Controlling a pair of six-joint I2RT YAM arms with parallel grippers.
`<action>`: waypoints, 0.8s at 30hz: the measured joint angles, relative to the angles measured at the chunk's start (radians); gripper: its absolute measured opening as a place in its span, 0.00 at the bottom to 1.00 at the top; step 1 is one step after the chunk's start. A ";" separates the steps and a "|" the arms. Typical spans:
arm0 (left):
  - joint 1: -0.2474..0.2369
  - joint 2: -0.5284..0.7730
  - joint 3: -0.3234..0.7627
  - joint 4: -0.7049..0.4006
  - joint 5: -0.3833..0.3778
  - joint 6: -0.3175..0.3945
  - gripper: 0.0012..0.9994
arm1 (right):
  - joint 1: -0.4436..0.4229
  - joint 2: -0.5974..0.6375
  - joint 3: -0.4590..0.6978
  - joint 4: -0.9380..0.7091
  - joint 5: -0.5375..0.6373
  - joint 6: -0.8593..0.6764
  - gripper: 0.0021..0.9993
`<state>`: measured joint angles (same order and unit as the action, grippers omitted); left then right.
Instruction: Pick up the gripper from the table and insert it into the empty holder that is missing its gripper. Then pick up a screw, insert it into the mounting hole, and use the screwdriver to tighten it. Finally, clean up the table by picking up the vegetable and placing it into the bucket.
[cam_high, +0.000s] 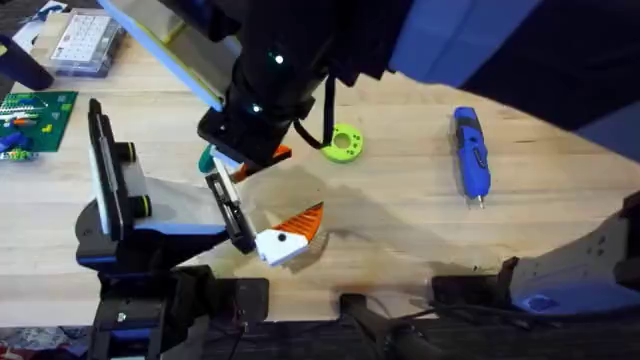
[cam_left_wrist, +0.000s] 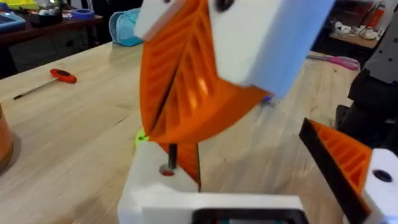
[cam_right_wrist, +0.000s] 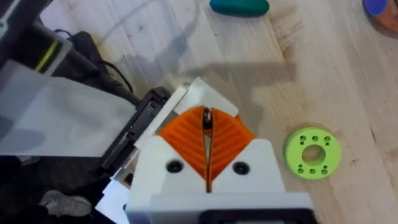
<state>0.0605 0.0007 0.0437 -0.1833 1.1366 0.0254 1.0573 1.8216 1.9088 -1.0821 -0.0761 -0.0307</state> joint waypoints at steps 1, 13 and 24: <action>0.000 0.000 0.000 0.000 0.000 0.000 0.99 | 0.000 0.000 -0.001 0.000 0.000 0.000 0.01; 0.001 0.007 0.000 -0.001 -0.003 -0.029 0.99 | 0.000 0.054 -0.002 0.001 -0.001 0.000 0.01; 0.001 0.007 0.000 -0.001 -0.004 -0.034 0.99 | -0.001 0.054 -0.002 -0.003 0.004 -0.001 0.49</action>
<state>0.0618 0.0082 0.0437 -0.1839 1.1326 -0.0084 1.0563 1.8759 1.9064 -1.0855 -0.0720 -0.0319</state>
